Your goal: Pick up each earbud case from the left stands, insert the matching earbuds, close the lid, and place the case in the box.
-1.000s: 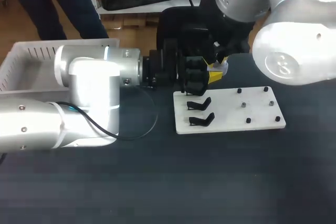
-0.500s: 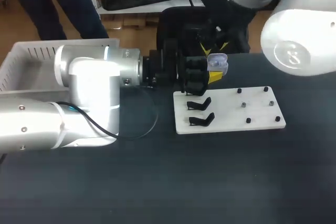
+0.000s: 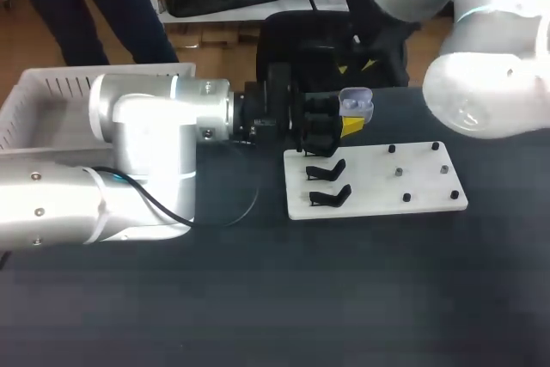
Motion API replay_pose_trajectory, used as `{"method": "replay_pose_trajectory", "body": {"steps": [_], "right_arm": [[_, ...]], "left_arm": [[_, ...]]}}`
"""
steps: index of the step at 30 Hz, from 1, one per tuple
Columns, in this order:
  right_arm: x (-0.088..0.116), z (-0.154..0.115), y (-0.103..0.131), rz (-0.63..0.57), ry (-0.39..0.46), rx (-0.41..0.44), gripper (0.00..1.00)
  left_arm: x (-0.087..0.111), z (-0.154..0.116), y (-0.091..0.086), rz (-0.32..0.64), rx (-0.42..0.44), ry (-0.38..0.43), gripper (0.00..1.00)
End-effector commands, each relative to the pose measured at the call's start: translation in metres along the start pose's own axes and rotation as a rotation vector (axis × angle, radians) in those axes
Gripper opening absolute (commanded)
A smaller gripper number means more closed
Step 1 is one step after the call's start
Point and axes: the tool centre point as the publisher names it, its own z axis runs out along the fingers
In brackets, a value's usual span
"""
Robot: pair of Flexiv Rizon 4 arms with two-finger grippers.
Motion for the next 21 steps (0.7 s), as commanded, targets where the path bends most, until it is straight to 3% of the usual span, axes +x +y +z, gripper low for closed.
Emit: {"method": "replay_pose_trajectory", "body": {"steps": [1,9,21], "right_arm": [[0.003,0.008,0.002,-0.001,0.027,0.025,0.34],[0.027,0.005,0.001,0.019,0.062,0.047,0.35],[0.046,-0.006,0.007,0.04,0.068,0.067,0.36]], "left_arm": [[0.001,0.0,-0.001,0.004,-0.006,-0.006,0.0],[0.001,0.0,-0.001,0.004,-0.006,-0.006,0.0],[0.001,0.0,-0.001,0.004,-0.006,-0.006,0.0]]}}
